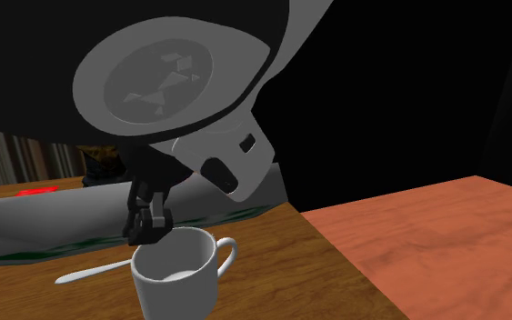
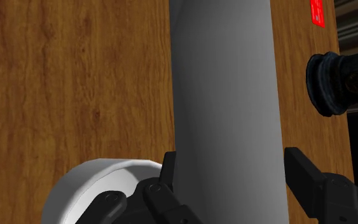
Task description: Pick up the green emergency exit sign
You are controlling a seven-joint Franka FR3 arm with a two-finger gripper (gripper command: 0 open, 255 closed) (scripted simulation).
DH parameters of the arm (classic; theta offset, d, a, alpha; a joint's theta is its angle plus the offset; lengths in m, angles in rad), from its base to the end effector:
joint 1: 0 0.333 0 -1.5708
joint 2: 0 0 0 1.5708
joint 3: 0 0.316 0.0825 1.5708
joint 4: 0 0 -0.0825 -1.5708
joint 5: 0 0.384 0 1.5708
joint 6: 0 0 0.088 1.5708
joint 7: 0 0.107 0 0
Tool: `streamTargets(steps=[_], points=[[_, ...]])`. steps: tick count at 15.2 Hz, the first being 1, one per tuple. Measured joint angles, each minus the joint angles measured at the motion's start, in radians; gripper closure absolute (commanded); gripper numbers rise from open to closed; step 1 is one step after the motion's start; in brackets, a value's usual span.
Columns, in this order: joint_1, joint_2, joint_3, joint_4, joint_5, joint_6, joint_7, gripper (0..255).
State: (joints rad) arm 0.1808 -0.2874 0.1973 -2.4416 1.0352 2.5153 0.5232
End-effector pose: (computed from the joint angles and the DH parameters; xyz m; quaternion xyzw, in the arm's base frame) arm 0.4422 0.1702 0.4420 -0.8364 0.4039 -0.0036 0.3704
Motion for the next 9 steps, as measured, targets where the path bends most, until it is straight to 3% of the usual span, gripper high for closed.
streamTargets(steps=[9], points=[[-0.027,-0.05,0.0,0.05,-0.094,-0.083,0.11,255]])
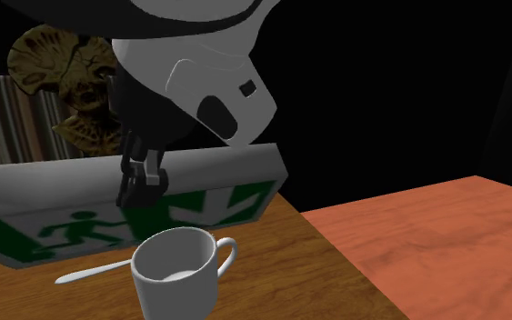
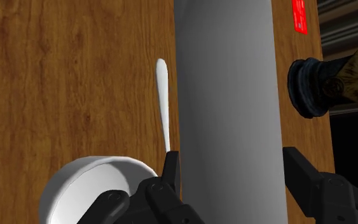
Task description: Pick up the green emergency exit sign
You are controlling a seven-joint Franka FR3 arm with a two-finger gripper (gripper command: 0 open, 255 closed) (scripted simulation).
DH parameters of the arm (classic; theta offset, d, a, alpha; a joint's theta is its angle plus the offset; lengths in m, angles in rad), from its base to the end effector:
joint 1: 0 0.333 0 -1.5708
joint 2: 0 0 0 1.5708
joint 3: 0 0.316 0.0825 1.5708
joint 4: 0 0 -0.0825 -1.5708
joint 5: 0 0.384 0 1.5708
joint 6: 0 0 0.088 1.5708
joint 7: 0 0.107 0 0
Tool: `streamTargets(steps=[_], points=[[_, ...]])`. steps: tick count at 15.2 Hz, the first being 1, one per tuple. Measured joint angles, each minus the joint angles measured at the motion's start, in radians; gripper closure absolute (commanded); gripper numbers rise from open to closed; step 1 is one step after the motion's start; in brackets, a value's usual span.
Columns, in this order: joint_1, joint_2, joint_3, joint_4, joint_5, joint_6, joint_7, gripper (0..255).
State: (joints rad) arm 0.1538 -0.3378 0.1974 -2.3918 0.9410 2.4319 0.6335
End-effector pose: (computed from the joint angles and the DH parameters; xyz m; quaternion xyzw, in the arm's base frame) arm 0.4430 0.1698 0.4839 -0.8369 0.4044 -0.0015 0.3688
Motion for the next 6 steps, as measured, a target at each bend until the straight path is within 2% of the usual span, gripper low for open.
streamTargets(steps=[6], points=[[-0.016,-0.027,0.0,0.045,-0.053,-0.058,0.066,255]])
